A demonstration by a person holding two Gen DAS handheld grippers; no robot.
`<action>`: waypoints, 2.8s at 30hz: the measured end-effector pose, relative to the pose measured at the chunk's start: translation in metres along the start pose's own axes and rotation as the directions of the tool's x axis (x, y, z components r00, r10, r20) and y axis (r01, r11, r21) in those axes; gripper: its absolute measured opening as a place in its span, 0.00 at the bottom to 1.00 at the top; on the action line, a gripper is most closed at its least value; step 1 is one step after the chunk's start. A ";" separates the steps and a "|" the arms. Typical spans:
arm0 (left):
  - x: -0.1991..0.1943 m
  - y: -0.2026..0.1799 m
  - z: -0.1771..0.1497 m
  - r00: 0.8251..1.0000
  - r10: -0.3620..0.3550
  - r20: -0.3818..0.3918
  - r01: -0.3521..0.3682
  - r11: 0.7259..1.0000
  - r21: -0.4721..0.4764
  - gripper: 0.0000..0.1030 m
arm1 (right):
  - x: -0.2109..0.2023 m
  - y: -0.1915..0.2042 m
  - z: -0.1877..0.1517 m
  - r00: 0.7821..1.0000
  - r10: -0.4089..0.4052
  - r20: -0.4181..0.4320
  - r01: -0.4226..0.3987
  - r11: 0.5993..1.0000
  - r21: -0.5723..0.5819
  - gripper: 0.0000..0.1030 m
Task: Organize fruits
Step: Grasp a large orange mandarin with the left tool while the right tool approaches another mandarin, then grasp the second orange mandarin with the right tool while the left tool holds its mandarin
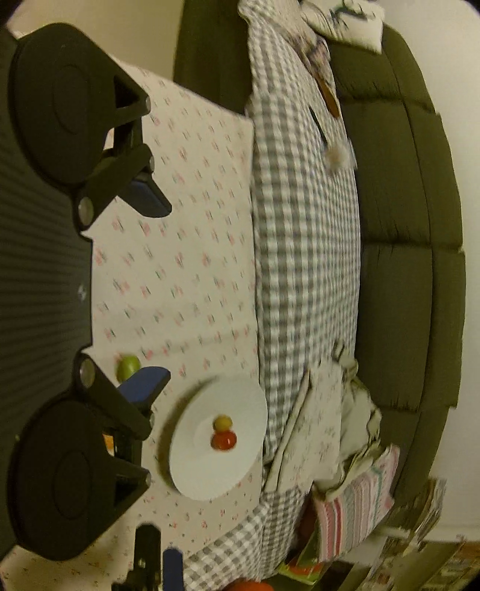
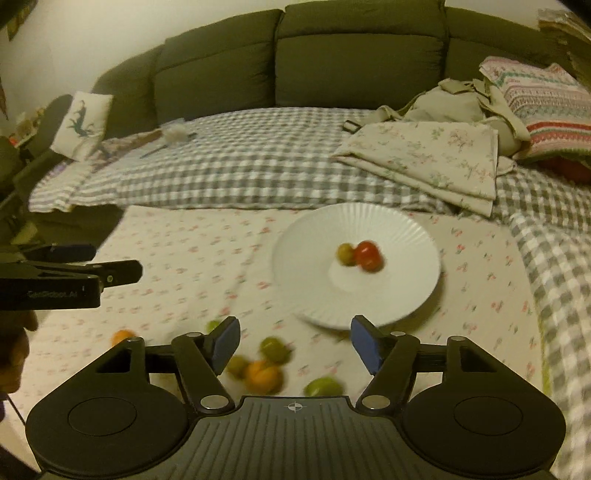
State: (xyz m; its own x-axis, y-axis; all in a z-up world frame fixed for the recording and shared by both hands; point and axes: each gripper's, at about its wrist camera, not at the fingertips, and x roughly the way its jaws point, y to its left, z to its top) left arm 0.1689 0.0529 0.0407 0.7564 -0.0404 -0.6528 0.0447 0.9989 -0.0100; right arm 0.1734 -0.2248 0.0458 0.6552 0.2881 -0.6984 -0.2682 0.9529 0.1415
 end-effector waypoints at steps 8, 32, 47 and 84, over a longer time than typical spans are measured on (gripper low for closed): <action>0.001 0.031 -0.037 0.998 0.045 -0.053 -0.047 0.999 -0.026 0.86 | -0.016 0.030 -0.027 0.999 0.026 -0.044 -0.026 1.000 0.009 0.67; 0.055 0.014 -0.067 0.985 0.059 -0.164 -0.053 0.998 0.037 0.85 | 0.013 0.016 -0.056 0.991 0.012 -0.134 -0.006 0.999 0.047 0.74; 0.081 0.008 -0.074 0.982 0.051 -0.179 -0.038 0.997 0.074 0.50 | 0.025 0.013 -0.055 0.986 -0.001 -0.169 0.006 1.000 0.027 0.74; 0.063 0.010 -0.059 0.988 0.020 -0.151 -0.017 1.000 0.023 0.37 | 0.105 0.073 -0.067 0.979 0.095 -0.183 -0.135 0.966 -0.219 0.32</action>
State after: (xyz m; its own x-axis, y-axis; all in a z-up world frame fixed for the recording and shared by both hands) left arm 0.1789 0.0619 -0.0450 0.6502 -0.0164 -0.7596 0.0466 0.9987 0.0184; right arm 0.1752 -0.1311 -0.0646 0.4865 0.3554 -0.7981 -0.5023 0.8612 0.0773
